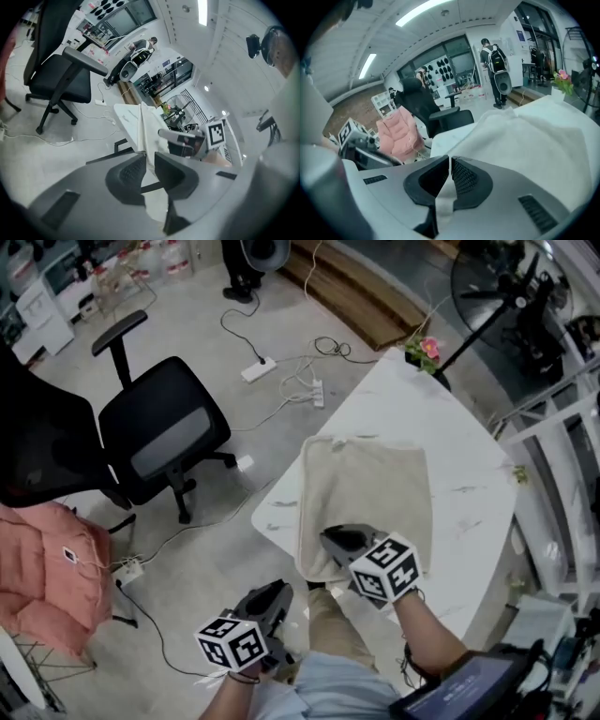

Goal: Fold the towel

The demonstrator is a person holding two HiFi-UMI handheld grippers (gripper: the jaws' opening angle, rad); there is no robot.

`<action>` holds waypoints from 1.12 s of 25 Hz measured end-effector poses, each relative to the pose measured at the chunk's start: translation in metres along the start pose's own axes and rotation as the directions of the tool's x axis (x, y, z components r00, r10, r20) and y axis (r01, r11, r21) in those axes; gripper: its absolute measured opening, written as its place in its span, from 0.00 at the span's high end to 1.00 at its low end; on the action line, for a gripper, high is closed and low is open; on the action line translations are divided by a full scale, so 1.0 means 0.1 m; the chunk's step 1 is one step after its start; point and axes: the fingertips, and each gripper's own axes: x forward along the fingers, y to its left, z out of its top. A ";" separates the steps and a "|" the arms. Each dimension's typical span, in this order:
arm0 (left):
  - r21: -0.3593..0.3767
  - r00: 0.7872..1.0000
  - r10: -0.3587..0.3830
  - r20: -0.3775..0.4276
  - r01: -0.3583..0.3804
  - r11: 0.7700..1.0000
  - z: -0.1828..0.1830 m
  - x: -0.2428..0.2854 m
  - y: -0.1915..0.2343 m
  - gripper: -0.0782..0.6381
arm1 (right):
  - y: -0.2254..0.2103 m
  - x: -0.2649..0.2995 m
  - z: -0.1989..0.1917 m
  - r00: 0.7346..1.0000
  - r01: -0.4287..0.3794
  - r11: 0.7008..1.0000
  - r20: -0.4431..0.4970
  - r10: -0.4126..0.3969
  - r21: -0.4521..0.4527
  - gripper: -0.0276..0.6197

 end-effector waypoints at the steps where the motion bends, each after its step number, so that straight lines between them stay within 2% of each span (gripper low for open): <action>1: 0.022 1.000 -0.005 -0.012 0.006 1.000 0.02 0.00 -0.02 0.81 | 0.07 0.03 -0.20 0.999 0.025 1.000 -0.029 -0.025 -0.009 0.91; 3: 0.064 0.999 -0.009 -0.036 0.012 0.998 0.04 -0.01 -0.05 0.81 | 0.15 0.11 -0.49 0.995 0.070 0.997 -0.070 -0.073 -0.036 0.91; 6: 0.129 0.997 -0.011 -0.079 0.021 0.991 0.10 0.01 -0.09 0.81 | 0.19 0.19 -0.54 0.992 0.115 0.992 -0.037 -0.117 -0.059 0.91; 9: 0.200 0.994 -0.015 -0.111 0.037 0.979 0.17 0.11 -0.19 0.81 | 0.15 -0.07 -0.36 0.991 0.105 0.994 0.080 -0.106 0.027 0.83; 11: 0.249 0.993 0.002 -0.116 0.028 0.968 0.18 0.21 -0.25 0.81 | -0.06 -0.51 -0.32 0.975 0.137 0.986 0.160 -0.152 0.099 0.81; 13: 0.301 0.991 0.024 -0.131 0.017 0.954 0.18 0.36 -0.25 0.80 | -0.44 -1.01 -0.45 0.946 0.235 0.957 0.188 -0.265 0.168 0.80; 15: 0.341 0.989 0.049 -0.140 0.002 0.940 0.20 0.49 -0.27 0.78 | -0.90 -1.47 -0.73 0.911 0.337 0.911 0.160 -0.379 0.237 0.77; 17: 0.375 0.990 0.044 -0.134 0.009 0.927 0.21 0.59 -0.38 0.78 | -1.30 -1.82 -0.98 0.887 0.397 0.878 0.134 -0.442 0.268 0.76; 19: 0.382 0.988 0.013 -0.155 0.048 0.923 0.16 0.70 -0.56 0.78 | -1.62 -2.04 -1.01 0.876 0.421 0.877 0.145 -0.459 0.233 0.76; 21: 0.354 0.980 -0.014 -0.198 0.084 0.932 0.03 0.83 -0.74 0.79 | -1.88 -2.12 -0.84 0.879 0.428 0.891 0.161 -0.450 0.151 0.76; 25: 0.341 0.968 0.012 -0.249 0.076 0.937 -0.27 1.12 -0.99 0.82 | -2.27 -1.93 -0.32 0.911 0.388 0.920 0.177 -0.373 -0.059 0.82; 28: 0.322 0.965 0.003 -0.262 0.085 0.943 -0.49 1.38 -1.26 0.85 | -2.48 -1.68 -0.03 0.937 0.341 0.912 0.166 -0.309 -0.228 0.88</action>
